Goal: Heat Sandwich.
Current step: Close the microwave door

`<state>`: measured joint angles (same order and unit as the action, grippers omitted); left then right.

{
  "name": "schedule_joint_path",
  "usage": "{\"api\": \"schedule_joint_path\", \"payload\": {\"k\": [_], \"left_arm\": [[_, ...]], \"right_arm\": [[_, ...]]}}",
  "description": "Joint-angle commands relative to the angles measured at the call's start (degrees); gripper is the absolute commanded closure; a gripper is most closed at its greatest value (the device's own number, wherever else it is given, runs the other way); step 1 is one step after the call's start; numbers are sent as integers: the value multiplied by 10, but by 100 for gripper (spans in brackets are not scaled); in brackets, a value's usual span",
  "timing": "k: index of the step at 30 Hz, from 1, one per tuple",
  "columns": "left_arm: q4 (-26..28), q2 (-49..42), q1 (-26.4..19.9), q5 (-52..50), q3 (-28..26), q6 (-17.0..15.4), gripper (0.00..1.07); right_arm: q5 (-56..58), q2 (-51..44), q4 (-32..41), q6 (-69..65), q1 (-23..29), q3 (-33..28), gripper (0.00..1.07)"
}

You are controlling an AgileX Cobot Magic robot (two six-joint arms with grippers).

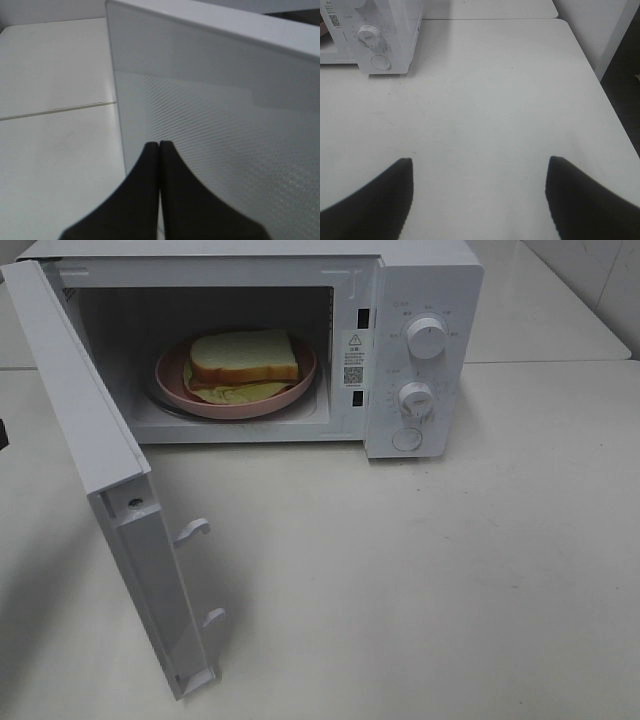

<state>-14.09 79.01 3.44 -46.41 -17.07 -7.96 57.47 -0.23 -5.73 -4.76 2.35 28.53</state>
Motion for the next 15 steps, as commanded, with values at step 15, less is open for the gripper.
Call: {"api": "schedule_joint_path", "payload": {"k": [15], "left_arm": [[-80,101,61,-116,-25,-54,107]], "right_arm": [[-5,-16,0,3,-4,-1,36]]}}
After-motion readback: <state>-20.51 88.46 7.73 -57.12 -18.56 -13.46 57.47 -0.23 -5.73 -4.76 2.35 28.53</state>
